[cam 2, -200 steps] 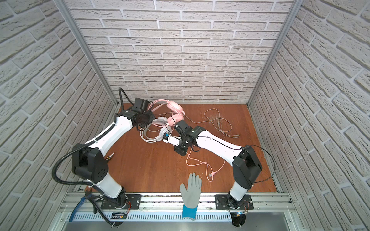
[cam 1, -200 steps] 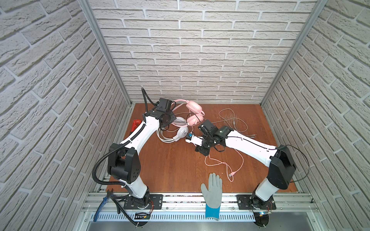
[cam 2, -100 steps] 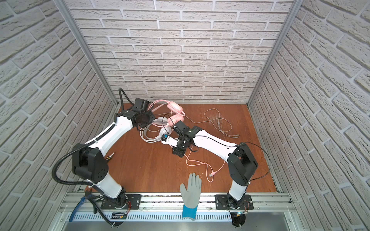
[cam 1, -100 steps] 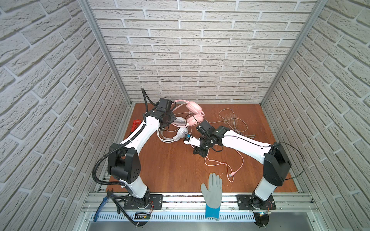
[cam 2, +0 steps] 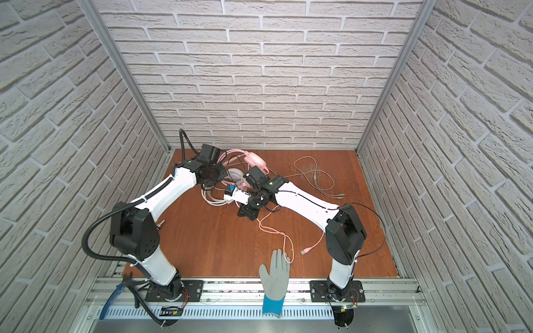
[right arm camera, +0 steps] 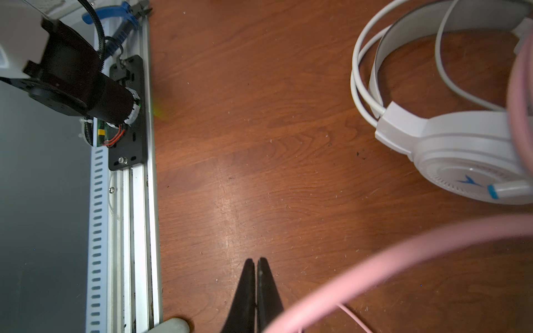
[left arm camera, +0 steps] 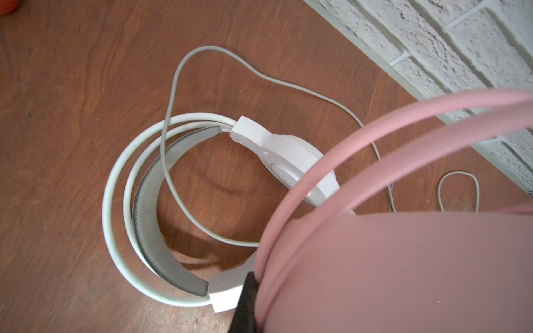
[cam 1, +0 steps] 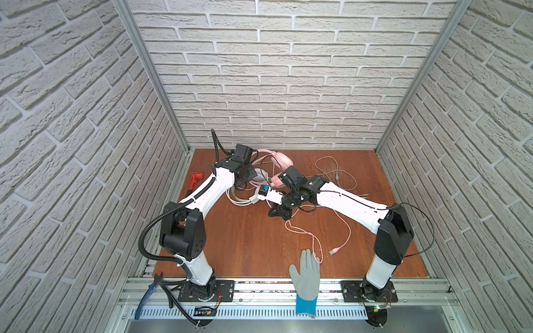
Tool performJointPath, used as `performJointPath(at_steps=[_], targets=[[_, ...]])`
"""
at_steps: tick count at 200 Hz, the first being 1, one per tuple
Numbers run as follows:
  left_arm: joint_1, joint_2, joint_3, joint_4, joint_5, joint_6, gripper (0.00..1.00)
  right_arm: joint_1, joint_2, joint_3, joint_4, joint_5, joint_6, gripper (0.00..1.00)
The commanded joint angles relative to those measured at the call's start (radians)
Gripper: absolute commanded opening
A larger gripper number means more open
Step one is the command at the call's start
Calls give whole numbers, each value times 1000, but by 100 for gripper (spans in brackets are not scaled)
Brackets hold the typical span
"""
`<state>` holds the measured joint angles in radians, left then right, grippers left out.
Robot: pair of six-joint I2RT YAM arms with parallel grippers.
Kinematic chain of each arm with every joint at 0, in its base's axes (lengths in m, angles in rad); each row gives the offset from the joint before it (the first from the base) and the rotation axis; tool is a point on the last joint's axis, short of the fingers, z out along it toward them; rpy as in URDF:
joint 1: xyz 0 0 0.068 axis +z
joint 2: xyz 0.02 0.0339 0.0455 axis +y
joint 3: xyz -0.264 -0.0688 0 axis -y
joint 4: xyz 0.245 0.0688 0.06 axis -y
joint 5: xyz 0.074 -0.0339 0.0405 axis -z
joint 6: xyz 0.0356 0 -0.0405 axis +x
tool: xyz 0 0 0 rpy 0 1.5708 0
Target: Wrap the headphones
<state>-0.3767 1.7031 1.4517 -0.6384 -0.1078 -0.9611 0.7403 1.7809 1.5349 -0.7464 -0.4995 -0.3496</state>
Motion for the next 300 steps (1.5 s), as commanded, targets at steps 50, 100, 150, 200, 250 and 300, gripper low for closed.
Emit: performJointPath(at_steps=[50, 100, 150, 200, 250, 300], targets=[[-22, -17, -6, -8, -16, 65, 0, -77, 35, 137, -92, -85, -38, 6], [-41, 9, 13, -64, -64, 129, 0, -115, 68, 239, -206, -42, -74, 6], [-51, 5, 8, -71, -47, 180, 0, -142, 78, 303, -235, 30, -81, 6], [-67, -24, -22, 2, 3, 262, 0, -181, 97, 385, -285, 118, -109, 6], [-67, -29, -30, -7, 19, 316, 0, -211, 96, 405, -306, 206, -130, 6], [-68, -20, -40, -20, 54, 375, 0, -219, 112, 441, -351, 286, -188, 6]])
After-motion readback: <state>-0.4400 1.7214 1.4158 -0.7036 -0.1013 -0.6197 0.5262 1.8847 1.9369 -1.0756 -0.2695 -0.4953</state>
